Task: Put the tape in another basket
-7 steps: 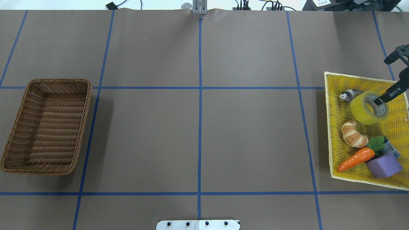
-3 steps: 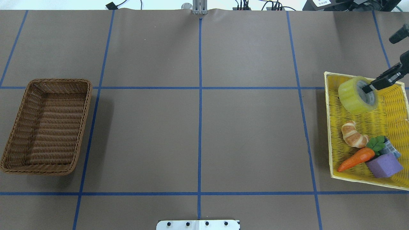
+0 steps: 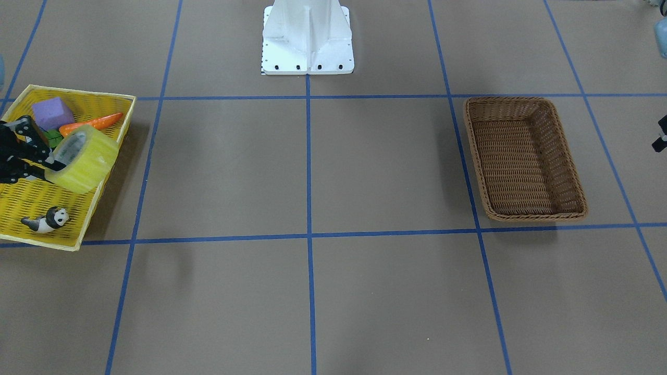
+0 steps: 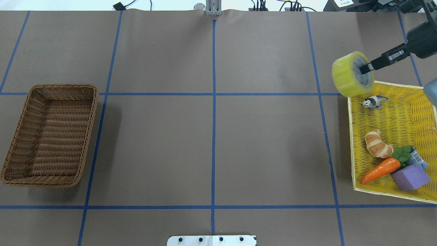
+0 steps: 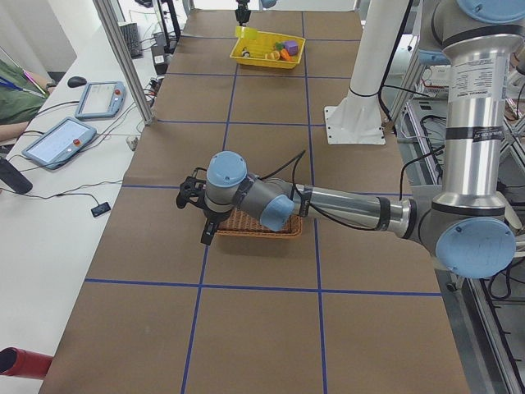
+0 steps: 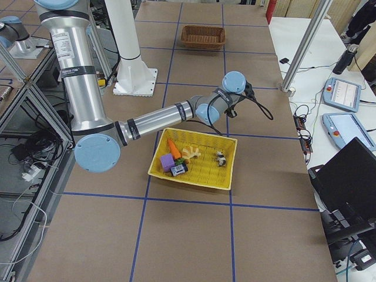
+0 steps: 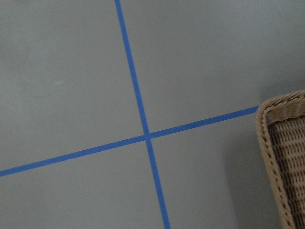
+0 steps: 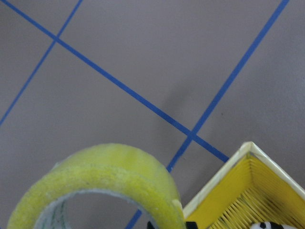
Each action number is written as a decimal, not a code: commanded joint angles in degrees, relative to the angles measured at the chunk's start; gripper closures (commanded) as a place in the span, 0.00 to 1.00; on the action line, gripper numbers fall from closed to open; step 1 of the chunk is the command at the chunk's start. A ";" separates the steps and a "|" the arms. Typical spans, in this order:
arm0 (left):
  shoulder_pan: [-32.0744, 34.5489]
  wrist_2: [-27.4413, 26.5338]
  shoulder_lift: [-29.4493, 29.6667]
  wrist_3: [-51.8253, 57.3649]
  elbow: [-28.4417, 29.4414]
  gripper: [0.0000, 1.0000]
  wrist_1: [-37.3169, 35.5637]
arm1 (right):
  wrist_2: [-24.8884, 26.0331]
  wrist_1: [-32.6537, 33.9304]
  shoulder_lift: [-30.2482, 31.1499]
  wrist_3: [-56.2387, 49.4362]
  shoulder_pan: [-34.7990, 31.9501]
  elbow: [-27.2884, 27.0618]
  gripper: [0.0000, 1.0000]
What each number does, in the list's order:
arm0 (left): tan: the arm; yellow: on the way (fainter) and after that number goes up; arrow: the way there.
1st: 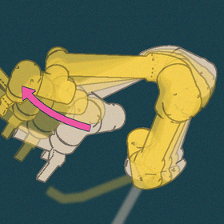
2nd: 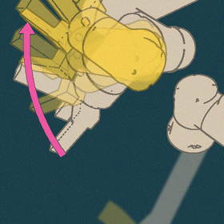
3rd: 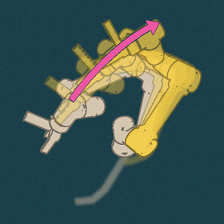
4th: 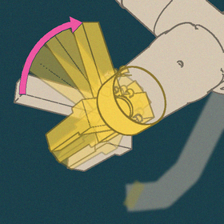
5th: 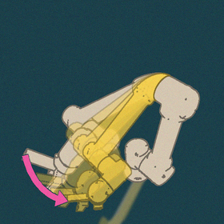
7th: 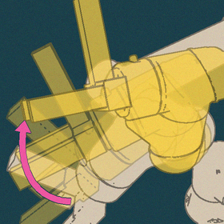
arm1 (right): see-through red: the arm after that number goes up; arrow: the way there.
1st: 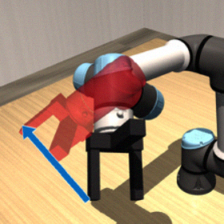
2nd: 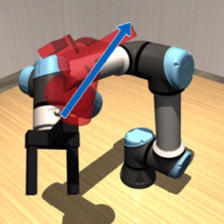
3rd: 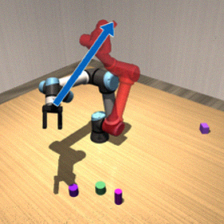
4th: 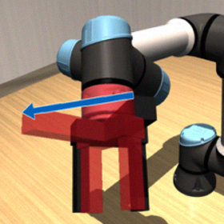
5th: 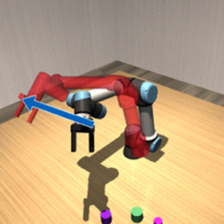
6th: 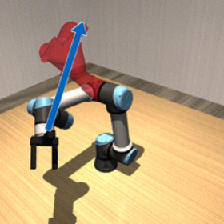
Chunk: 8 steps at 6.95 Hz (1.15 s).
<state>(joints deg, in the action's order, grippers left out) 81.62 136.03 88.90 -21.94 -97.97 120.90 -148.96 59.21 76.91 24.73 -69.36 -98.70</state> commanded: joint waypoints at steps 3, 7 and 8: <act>-7.60 0.12 9.25 -44.56 4.63 0.07 26.30 | 19.78 -29.96 -5.72 44.08 16.83 -0.26 1.00; -18.75 0.12 20.49 -93.42 3.66 0.04 48.05 | 26.53 -41.19 -9.22 69.60 29.00 -1.14 1.00; -23.31 -2.06 21.75 -99.12 3.75 0.03 54.90 | 26.53 -44.06 -10.72 74.80 31.80 -0.97 1.00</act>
<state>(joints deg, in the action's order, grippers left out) 62.88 135.53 108.36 -111.60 -94.24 168.27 -122.46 17.79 67.83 93.11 -40.48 -99.63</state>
